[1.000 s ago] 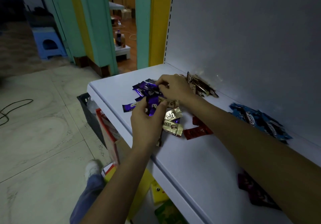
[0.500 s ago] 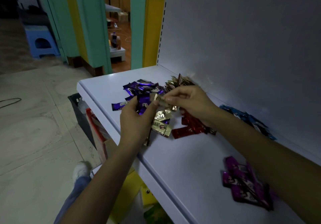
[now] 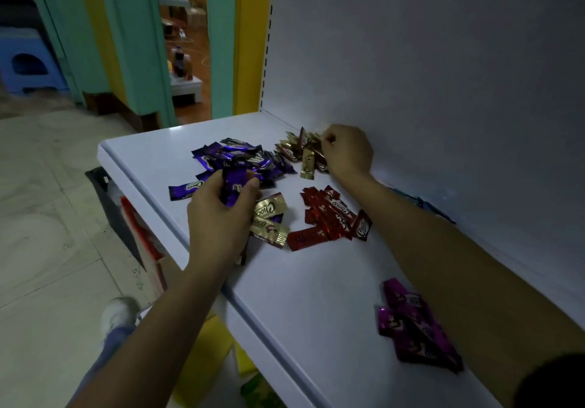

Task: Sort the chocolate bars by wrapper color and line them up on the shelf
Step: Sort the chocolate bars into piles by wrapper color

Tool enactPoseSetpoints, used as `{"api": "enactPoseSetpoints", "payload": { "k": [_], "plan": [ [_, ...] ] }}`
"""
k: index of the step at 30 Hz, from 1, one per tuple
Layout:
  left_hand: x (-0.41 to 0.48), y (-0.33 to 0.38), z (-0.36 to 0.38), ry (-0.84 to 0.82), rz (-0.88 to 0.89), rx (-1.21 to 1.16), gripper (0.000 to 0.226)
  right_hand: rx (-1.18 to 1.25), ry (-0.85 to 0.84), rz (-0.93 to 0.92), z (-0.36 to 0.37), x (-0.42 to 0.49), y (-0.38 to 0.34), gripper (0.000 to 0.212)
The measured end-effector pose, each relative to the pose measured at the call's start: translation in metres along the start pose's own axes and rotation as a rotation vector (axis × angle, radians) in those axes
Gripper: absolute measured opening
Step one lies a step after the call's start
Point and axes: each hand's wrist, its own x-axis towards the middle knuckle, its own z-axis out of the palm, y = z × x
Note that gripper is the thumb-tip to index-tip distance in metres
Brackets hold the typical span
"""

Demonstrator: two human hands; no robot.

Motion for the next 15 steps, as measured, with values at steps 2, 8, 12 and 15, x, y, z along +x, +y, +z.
{"api": "enactPoseSetpoints", "payload": {
  "k": [2,8,12,15],
  "plan": [
    [0.001,0.0,0.0,-0.009,-0.003,0.001,0.008,-0.014,-0.121,-0.049,0.008,0.0,0.0,0.017],
    [0.003,-0.002,0.002,-0.011,-0.022,-0.01,0.011,0.063,-0.28,-0.019,-0.003,0.008,0.002,0.019],
    [0.002,0.0,0.001,0.0,-0.012,-0.003,0.011,0.291,-0.198,-0.061,-0.022,-0.022,-0.021,0.018],
    [0.001,0.0,0.0,0.004,-0.002,0.003,0.008,0.581,-0.387,-0.044,-0.043,-0.061,-0.05,0.02]
  ]
}}
